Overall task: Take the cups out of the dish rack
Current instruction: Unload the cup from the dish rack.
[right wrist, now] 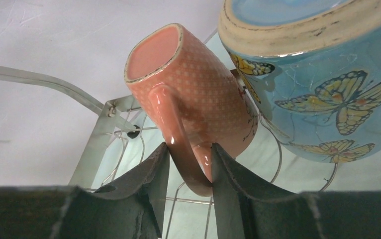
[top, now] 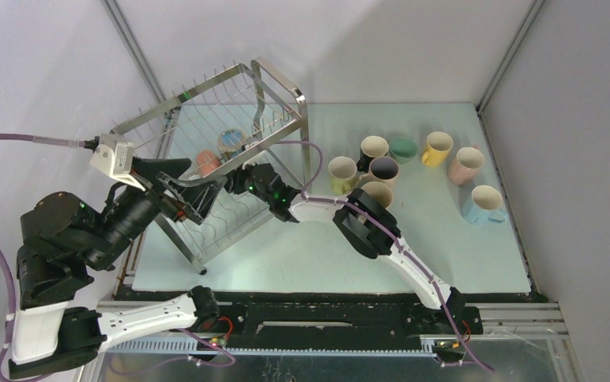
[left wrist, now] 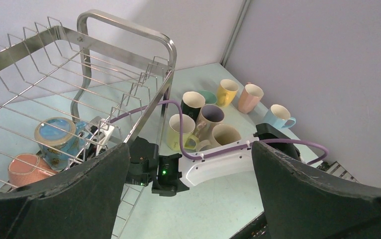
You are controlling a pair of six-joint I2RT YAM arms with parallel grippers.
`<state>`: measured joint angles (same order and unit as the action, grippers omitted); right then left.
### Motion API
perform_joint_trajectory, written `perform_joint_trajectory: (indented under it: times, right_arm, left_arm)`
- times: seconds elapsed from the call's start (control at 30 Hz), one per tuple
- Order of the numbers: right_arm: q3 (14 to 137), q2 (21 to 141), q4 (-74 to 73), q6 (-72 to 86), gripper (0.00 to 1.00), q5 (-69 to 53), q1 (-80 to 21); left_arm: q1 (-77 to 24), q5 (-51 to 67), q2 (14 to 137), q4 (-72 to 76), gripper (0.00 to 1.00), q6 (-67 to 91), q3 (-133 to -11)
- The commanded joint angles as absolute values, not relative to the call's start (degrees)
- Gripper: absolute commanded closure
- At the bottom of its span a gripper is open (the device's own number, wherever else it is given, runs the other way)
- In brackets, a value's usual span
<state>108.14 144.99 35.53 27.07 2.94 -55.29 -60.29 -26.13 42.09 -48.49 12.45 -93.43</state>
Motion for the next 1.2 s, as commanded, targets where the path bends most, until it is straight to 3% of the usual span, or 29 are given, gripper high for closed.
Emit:
perform_joint_trajectory:
  times: [0.0, 1.17]
  right_arm:
    - [106.9, 143.8, 37.5, 25.2, 0.58, 2.5, -55.9]
    - [90.7, 132.1, 48.2, 20.1, 0.72, 4.9, -59.5]
  left_arm:
    - [-60.0, -25.0, 43.1, -46.5, 0.00, 12.0, -92.9]
    - [-60.0, -24.2, 42.6, -45.6, 0.00, 14.3, -90.8]
